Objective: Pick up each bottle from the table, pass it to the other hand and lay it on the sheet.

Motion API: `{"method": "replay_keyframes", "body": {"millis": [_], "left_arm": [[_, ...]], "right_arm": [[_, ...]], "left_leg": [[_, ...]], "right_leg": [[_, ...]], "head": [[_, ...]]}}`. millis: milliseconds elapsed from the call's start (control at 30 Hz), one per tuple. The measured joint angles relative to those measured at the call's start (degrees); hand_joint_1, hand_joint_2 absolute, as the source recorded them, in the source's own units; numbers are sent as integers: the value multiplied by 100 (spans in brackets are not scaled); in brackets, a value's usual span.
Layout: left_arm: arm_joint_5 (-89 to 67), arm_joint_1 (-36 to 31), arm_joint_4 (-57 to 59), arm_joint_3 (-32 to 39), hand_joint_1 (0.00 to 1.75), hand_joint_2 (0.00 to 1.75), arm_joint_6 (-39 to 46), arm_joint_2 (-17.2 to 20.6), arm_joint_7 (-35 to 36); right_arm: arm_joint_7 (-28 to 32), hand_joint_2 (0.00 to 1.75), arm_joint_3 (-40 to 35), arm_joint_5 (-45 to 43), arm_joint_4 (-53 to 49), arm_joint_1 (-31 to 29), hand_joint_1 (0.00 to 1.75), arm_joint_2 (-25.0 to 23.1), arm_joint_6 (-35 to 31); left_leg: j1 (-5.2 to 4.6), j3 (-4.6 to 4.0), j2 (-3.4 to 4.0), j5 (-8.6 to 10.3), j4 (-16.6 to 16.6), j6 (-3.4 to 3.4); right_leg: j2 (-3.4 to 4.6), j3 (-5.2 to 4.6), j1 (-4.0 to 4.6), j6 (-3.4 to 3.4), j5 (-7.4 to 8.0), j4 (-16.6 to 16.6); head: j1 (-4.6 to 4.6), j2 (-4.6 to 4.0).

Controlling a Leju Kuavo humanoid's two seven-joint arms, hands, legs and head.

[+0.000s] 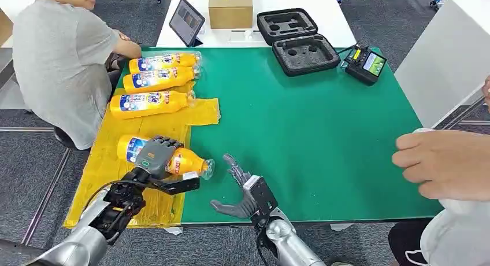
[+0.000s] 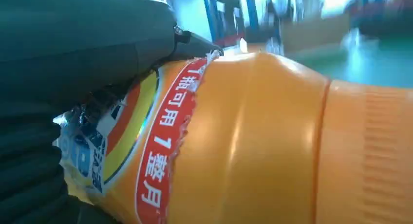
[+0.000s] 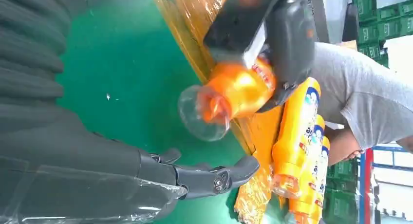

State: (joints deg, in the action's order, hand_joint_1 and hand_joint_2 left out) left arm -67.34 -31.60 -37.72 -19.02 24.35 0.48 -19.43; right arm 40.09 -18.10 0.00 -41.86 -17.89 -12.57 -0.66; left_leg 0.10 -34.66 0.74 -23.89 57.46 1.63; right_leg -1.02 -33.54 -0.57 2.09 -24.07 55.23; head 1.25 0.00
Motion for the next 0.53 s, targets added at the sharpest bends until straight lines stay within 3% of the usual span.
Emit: {"method": "replay_keyframes", "body": {"millis": [233, 533], "left_arm": [[42, -348, 561, -98, 175, 175, -72, -146, 37], [343, -850, 1217, -98, 175, 175, -887, -319, 500]], "right_arm": [[0, 175, 0, -2, 0, -4, 0, 2, -2], [0, 175, 2, 2, 0, 25, 0, 4, -65]], "left_leg": [[1, 8, -2, 0, -1, 0], [0, 23, -6, 9, -1, 2]], "right_leg": [[-3, 7, 1, 0, 0, 0], [-4, 25, 0, 1, 3, 0]], "head": [[0, 0], [-4, 0]]}}
